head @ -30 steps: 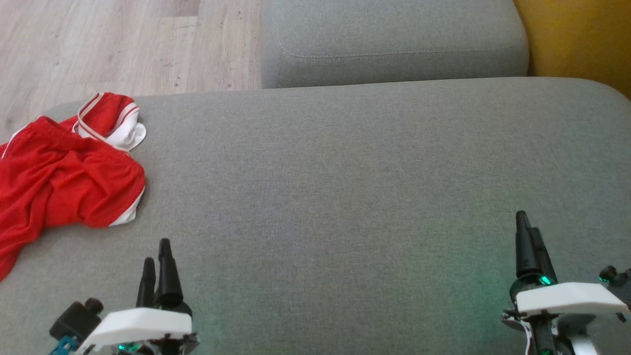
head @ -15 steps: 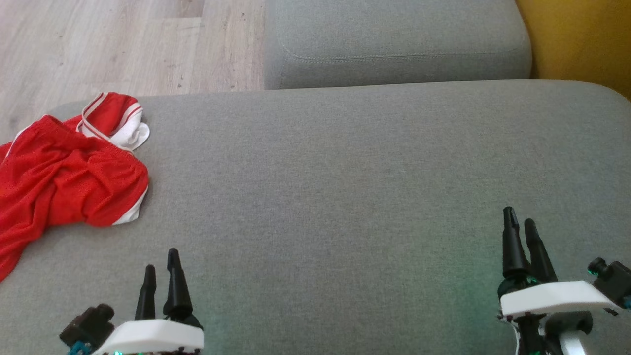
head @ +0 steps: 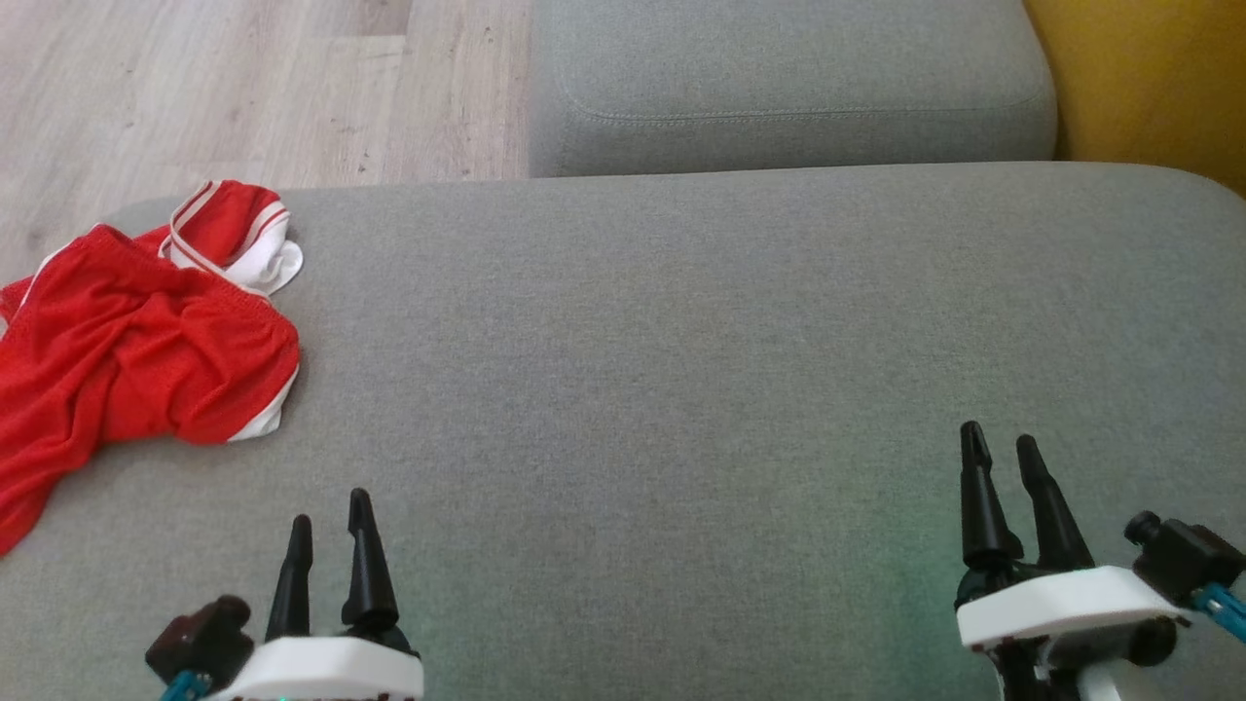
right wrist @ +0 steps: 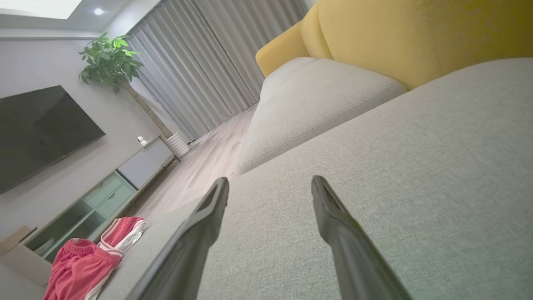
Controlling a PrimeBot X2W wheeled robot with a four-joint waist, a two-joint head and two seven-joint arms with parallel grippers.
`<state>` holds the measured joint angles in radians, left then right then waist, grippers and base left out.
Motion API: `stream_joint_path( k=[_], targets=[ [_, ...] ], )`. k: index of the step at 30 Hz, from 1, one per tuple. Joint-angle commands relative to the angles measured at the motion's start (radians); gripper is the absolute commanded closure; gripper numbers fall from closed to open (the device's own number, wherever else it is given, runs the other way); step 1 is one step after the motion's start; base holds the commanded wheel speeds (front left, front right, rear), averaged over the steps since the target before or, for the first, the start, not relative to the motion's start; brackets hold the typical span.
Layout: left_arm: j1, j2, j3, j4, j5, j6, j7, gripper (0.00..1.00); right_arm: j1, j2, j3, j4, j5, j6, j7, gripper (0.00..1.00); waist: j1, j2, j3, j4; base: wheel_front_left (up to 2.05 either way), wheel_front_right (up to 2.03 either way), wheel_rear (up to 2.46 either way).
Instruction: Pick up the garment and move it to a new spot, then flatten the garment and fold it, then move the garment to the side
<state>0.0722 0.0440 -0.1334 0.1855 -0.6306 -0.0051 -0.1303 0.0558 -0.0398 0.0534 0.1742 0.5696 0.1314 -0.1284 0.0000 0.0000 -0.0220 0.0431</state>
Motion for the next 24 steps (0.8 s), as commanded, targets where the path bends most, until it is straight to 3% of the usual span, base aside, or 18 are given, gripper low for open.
stream_joint_path(
  k=[1, 24],
  targets=[
    [-0.010, 0.006, 0.009, -0.038, 0.033, 0.008, -0.014, 0.00, -0.021, -0.008, 0.021, -0.036, -0.035, -0.001, -0.017, 0.00, 0.0000, 0.0000, 0.000, 0.001, 0.00, 0.00, 0.00],
    [0.008, 0.008, -0.028, -0.008, 0.282, 0.048, -0.082, 0.00, -0.010, -0.009, 0.060, -0.029, -0.344, -0.001, -0.084, 0.00, 0.0000, 0.0000, -0.002, 0.020, 0.00, 0.00, 0.00]
  ],
)
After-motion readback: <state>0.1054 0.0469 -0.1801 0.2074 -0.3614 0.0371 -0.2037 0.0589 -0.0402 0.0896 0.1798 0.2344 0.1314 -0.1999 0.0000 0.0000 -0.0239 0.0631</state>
